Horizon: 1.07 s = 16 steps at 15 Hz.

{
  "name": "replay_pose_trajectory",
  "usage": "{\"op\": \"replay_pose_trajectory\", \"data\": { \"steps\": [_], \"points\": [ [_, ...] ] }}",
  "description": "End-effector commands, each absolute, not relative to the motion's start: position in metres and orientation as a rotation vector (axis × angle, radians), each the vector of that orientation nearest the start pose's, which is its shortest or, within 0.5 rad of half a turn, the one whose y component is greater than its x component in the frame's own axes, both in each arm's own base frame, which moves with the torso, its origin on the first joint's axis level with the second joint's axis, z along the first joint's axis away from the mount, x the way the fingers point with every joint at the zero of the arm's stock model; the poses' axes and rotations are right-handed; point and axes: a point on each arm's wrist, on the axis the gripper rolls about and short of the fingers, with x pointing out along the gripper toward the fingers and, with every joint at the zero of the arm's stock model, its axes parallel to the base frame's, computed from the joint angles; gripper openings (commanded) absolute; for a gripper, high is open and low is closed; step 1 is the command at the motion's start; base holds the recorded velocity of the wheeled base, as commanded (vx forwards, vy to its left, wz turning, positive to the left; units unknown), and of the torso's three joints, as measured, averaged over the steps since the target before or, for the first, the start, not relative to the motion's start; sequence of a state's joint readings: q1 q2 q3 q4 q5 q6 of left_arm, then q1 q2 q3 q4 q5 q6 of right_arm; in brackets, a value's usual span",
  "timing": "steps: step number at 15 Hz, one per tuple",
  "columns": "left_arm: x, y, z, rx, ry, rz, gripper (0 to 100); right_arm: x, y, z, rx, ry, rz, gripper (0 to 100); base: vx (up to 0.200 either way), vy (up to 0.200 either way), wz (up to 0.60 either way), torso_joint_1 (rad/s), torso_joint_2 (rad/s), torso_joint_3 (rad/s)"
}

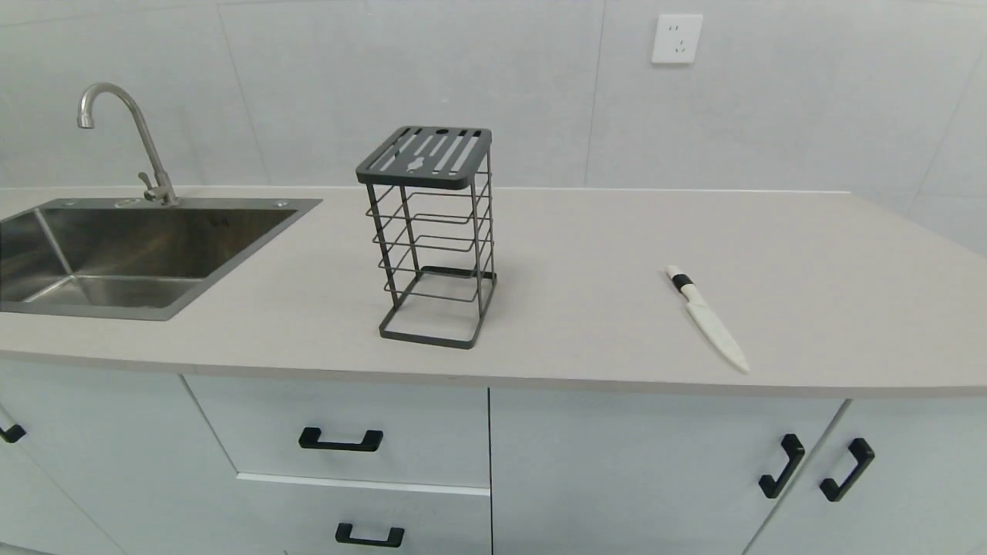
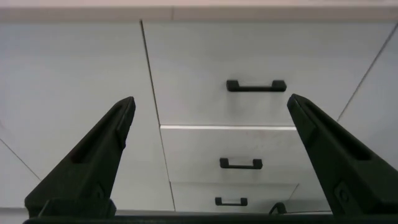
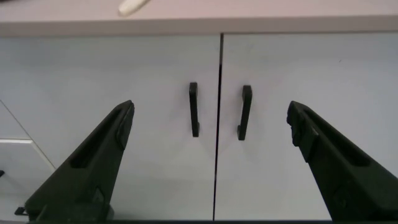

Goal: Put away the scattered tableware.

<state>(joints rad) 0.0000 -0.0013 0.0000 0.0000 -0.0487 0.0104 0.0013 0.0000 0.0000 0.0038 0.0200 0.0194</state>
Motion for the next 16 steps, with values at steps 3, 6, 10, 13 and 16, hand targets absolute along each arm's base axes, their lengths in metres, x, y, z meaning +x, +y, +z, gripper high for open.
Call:
{"op": "replay_pose_trajectory", "data": {
  "steps": [3, 6, 10, 13, 16],
  "points": [
    [-0.0228, -0.0011, 0.0755, 0.011, 0.000, -0.049, 100, -0.0227, 0.0004, 0.0750, 0.018, 0.006, 0.021, 100, 0.000, 0.000, 0.00, 0.339, -0.50, -0.222],
    [-0.0228, -0.0011, 0.0755, 0.011, 0.000, -0.049, 100, -0.0227, 0.0004, 0.0752, 0.020, 0.005, 0.024, 100, 0.000, 0.000, 0.00, 0.333, -0.49, -0.240],
    [-0.0228, -0.0011, 0.0753, 0.011, 0.001, -0.049, 100, -0.0227, 0.0004, 0.0750, 0.020, 0.006, 0.023, 100, 0.000, 0.000, 0.00, 0.283, -0.52, -0.252],
    [-0.0228, -0.0011, 0.0753, 0.011, 0.001, -0.049, 100, -0.0227, 0.0004, 0.0750, 0.020, 0.006, 0.021, 100, 0.000, 0.000, 0.00, 0.287, -0.54, -0.259],
    [-0.0228, -0.0011, 0.0755, 0.011, 0.000, -0.048, 100, -0.0227, 0.0004, 0.0750, 0.020, 0.006, 0.023, 100, 0.000, 0.000, 0.00, 0.292, -0.57, -0.274]
  ]
}}
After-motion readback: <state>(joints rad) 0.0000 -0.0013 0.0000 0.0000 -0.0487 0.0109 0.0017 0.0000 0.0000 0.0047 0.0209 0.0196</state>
